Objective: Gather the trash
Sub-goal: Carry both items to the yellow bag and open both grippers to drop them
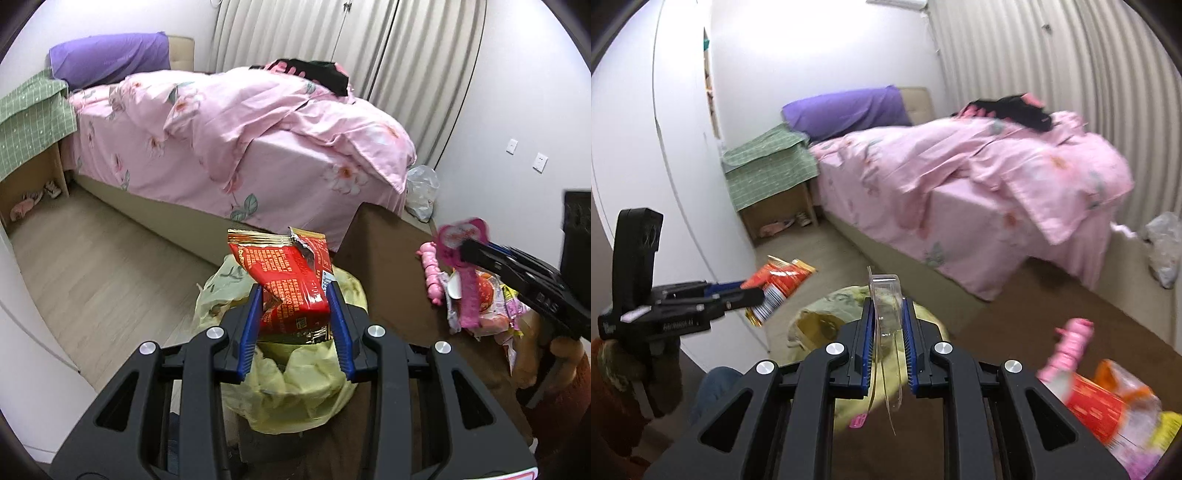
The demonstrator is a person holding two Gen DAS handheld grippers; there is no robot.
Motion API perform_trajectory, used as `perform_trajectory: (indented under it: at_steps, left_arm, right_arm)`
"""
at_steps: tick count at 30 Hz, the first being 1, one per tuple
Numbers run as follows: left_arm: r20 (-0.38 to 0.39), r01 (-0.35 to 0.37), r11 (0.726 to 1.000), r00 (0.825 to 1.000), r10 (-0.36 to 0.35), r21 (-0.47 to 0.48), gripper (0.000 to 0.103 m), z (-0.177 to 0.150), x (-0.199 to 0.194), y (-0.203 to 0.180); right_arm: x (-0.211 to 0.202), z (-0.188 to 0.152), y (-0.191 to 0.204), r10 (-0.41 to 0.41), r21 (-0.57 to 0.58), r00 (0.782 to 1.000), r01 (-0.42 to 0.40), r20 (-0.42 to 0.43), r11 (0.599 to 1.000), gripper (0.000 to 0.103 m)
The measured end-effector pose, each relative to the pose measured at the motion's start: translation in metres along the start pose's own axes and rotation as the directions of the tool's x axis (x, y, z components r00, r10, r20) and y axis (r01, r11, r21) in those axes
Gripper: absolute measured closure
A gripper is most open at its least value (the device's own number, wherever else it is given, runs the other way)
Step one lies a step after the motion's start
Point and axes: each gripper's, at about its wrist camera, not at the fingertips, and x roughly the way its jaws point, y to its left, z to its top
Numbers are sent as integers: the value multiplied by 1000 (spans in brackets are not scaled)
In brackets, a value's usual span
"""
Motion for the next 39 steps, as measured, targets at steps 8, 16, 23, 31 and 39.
perform_trajectory:
  at_steps: [8, 16, 23, 31, 39]
  left_arm:
    - [-104, 32, 998, 994, -38, -54, 69, -21, 52, 25]
    - [-172, 62, 992, 982, -79, -106, 69, -35, 93, 46]
    - [-147, 110, 981, 980, -134, -162, 44, -37, 90, 56]
    - [-77, 50, 979, 995, -66, -200, 43, -30, 67, 67]
    - [-32, 17, 988, 999, -22, -155, 43, -26, 52, 48]
  right_arm:
    - [86, 3, 7, 67, 31, 992, -64, -110, 997, 87]
    - [133, -10, -2, 88, 78, 979, -75, -182, 994, 87]
    - [144, -19, -6, 79, 93, 974, -61, -213, 994, 71]
    - [128, -21, -10, 43, 91, 980, -26, -192, 996, 70]
    - [78, -36, -22, -30, 80, 986, 43, -161, 996, 69]
